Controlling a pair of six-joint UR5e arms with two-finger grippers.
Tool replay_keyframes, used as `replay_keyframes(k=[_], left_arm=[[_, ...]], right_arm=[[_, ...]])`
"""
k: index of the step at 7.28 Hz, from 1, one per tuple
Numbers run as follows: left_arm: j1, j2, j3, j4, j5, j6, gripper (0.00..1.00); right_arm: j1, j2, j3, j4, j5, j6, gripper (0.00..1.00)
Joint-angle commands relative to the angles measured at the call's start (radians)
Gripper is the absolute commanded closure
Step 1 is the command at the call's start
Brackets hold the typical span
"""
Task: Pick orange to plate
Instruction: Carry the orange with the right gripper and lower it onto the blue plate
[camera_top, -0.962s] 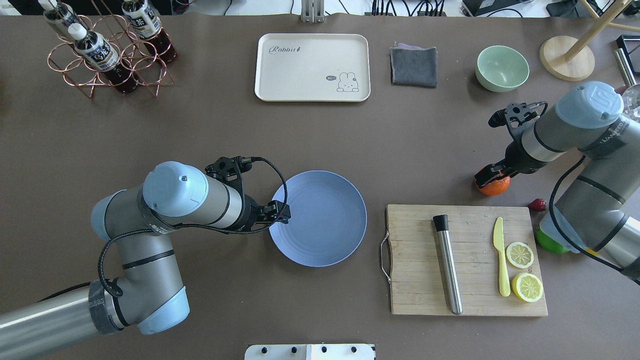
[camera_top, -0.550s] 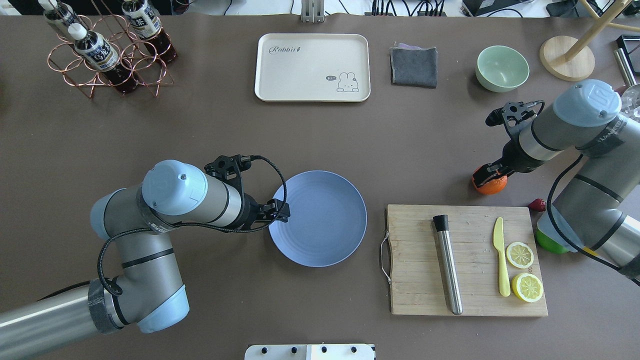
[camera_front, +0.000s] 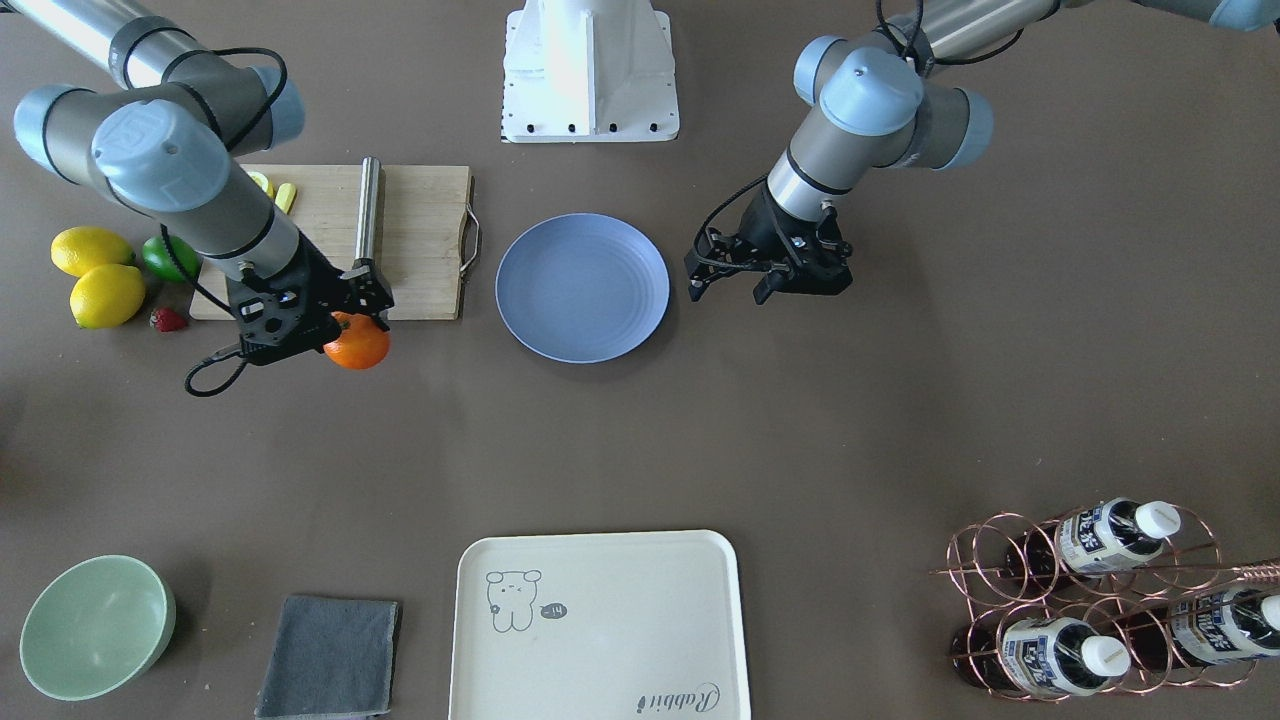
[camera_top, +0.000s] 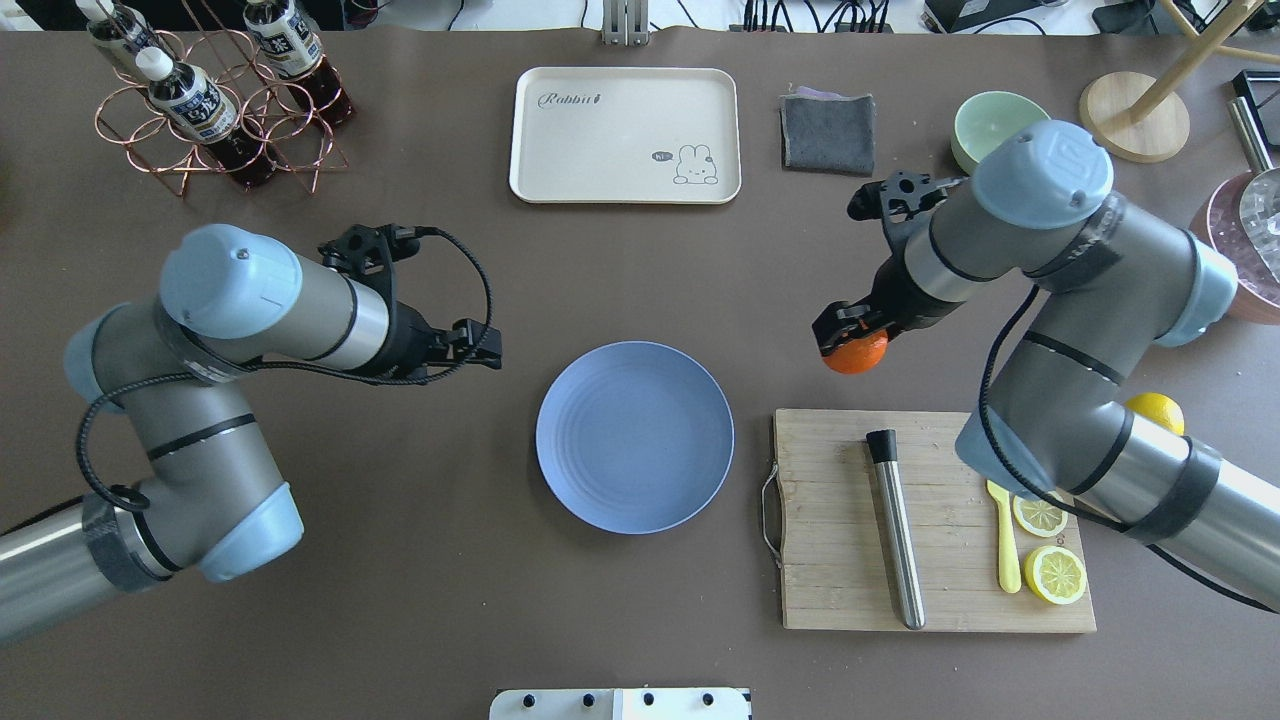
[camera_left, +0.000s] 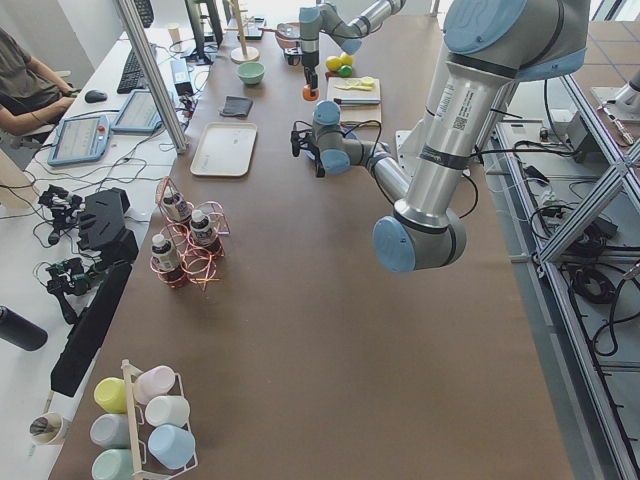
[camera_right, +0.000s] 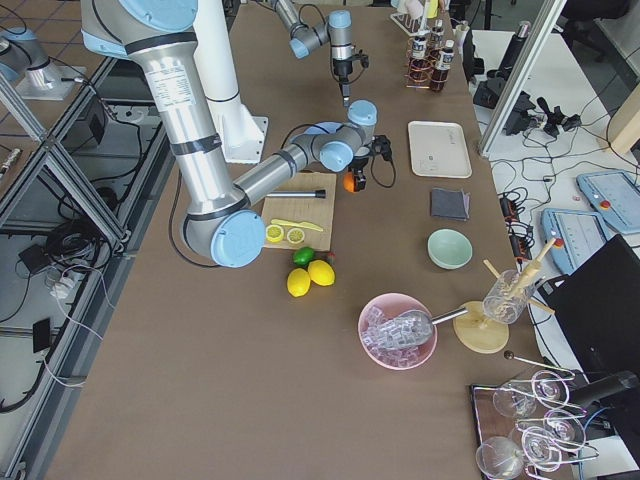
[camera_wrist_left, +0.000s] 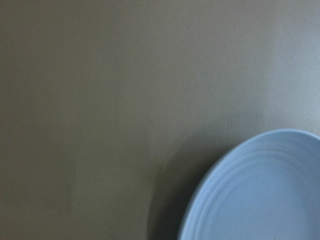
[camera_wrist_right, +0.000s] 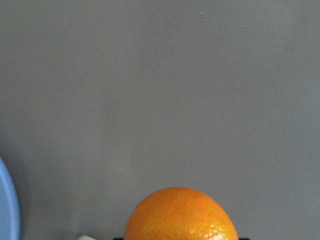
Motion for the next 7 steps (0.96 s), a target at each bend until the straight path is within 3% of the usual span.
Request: replay_keyframes(k=[1, 4, 7], left_arm=[[-0.166, 0.13, 0.012, -0.002, -0.116, 0.276, 0.04], [-0.264, 0.14, 0.106, -0.008, -0.175, 0.408, 0.04], [-0.267, 0.14, 0.124, -0.016, -0.175, 0.408, 0.04]], right_arm=[[-0.183, 0.164, -0.015, -0.041, -0.137, 0.244, 1.0], [-0.297, 0.266, -0.065, -0.065, -0.241, 0.34, 1.0], [-0.307, 0.308, -0.156, -0.062, -0.265, 0.347, 1.0]])
